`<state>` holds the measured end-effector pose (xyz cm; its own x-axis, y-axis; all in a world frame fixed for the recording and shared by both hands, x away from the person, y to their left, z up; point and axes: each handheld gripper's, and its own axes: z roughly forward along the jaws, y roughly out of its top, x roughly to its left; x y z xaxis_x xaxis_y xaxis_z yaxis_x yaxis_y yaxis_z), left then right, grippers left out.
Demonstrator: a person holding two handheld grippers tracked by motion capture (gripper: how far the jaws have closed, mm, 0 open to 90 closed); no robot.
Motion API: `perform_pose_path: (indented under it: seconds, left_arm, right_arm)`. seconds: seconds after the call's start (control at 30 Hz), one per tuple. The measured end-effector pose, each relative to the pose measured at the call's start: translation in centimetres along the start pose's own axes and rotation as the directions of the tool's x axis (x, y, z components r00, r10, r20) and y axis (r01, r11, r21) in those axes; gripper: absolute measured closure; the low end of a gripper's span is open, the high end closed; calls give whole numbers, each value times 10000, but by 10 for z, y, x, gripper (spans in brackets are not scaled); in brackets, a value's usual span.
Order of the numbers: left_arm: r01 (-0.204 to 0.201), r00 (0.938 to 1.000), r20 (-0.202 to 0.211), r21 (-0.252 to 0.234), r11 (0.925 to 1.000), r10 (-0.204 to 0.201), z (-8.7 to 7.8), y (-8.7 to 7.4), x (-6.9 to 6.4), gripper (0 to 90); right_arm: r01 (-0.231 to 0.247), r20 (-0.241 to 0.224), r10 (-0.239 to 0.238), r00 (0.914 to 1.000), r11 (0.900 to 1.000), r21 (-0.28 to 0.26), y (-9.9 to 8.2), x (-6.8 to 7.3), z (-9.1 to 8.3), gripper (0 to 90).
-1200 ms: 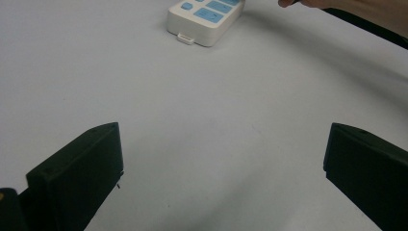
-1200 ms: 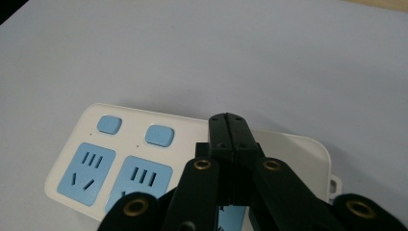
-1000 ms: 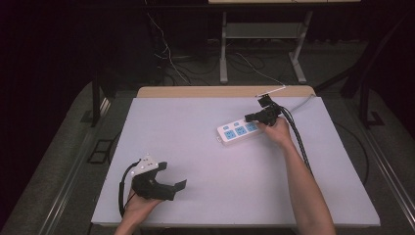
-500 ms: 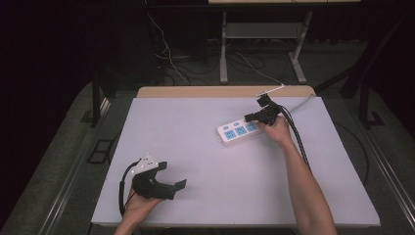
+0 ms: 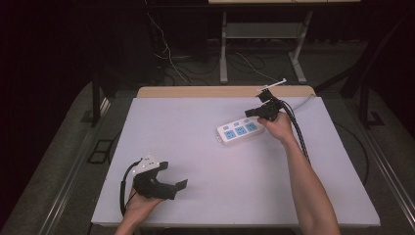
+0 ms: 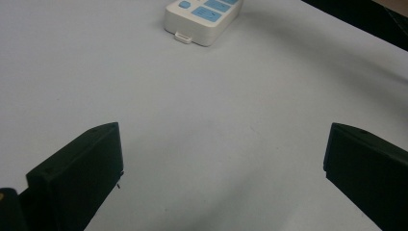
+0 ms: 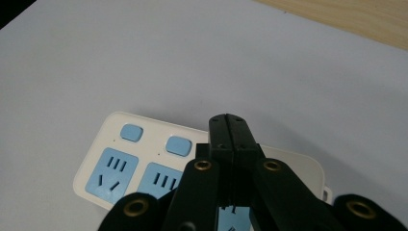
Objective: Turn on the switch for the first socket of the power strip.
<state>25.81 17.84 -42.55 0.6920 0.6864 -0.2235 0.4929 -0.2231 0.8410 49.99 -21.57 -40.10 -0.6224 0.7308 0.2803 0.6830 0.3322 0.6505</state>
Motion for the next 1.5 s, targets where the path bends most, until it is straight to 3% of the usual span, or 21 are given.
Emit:
perform_pose_path:
  seconds: [0.33,0.63,0.93,1.2,1.3,1.5]
  left_arm:
    - [-54,10000,41,-18,10000,55,0,0,-1,0]
    - [-55,10000,82,-29,10000,55,1,1,-3,0]
    - [-46,9999,98,-36,10000,46,1,1,-4,0]
    - [-70,9999,105,-20,10000,70,2,1,-5,0]
    - [-74,9999,100,-18,10000,74,3,1,-5,0]
    - [-84,9999,95,0,10000,84,3,0,-5,0]
  right_arm:
    - [169,-6,-169,9999,9998,89,1,10,-18,899]
    - [252,-187,-256,9995,9995,-184,1,23,-40,884]
    - [-212,-326,192,9993,9978,-620,-6,29,-62,573]
    - [-383,-325,346,9989,9916,-1234,-20,37,-81,109]
    - [-350,-244,322,9992,9914,-1258,-27,42,-85,1]
    - [-200,-430,148,9990,9924,-1214,-44,50,-89,1]
